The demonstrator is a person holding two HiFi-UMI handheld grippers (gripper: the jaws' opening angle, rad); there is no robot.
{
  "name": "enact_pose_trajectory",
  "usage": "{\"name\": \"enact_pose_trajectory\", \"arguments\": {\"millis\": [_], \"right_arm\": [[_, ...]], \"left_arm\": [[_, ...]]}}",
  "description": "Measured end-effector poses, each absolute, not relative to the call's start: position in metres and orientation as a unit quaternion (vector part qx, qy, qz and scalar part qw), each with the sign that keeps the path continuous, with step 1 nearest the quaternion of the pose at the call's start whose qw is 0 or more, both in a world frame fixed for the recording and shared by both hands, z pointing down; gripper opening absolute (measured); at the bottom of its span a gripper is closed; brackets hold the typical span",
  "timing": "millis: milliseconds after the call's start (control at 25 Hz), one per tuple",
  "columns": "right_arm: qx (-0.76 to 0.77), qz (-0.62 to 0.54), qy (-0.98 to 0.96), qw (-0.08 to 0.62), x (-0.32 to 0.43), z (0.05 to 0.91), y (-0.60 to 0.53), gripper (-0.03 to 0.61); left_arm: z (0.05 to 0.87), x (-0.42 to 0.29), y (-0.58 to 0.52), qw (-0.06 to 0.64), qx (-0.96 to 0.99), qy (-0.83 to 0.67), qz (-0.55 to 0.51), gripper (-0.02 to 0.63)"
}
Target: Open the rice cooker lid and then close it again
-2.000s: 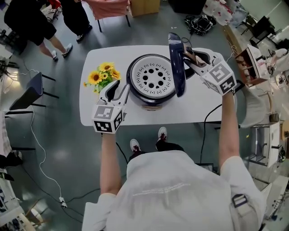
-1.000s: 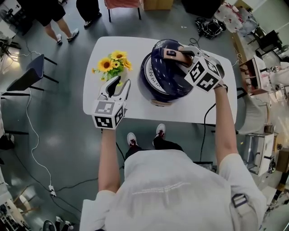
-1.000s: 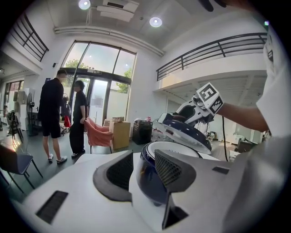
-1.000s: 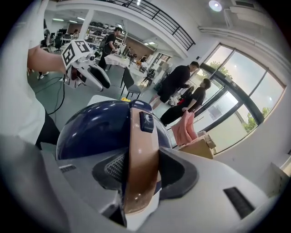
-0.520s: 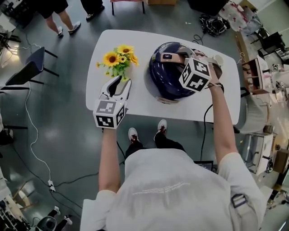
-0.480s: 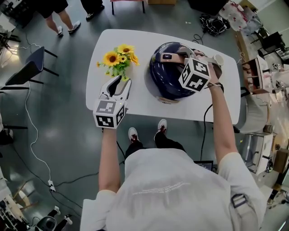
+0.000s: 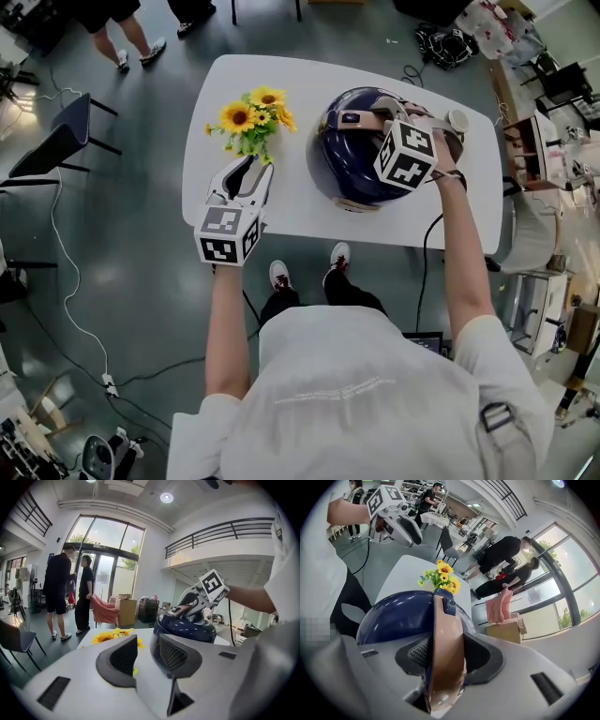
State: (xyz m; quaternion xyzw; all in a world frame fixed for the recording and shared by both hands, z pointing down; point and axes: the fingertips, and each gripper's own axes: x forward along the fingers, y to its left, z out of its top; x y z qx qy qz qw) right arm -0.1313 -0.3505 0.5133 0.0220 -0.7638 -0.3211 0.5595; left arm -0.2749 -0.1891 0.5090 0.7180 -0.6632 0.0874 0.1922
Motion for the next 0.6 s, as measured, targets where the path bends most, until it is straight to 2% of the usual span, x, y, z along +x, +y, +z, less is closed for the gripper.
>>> {"name": "enact_pose_trajectory", "arguments": {"millis": [320,440,600], "right_arm": [[0.036,-0.319,-0.776,0.543,-0.130,0.511,-0.349,0.193],[0.035,-0.295,-0.793,0.532,-0.128,0.504,-0.345,0.283],[0.080,-0.229,-0.842,0.481,-0.119,0.480,-0.344,0.288]], "left_arm": [[0.507,-0.273,-0.187,0.188,0.731,-0.649,0.096,0.161],[0.500,-0.272,-0.186,0.181,0.741,-0.639,0.101,0.161],[0.495,-0.263,-0.187,0.171,0.757,-0.621,0.110,0.161]]}}
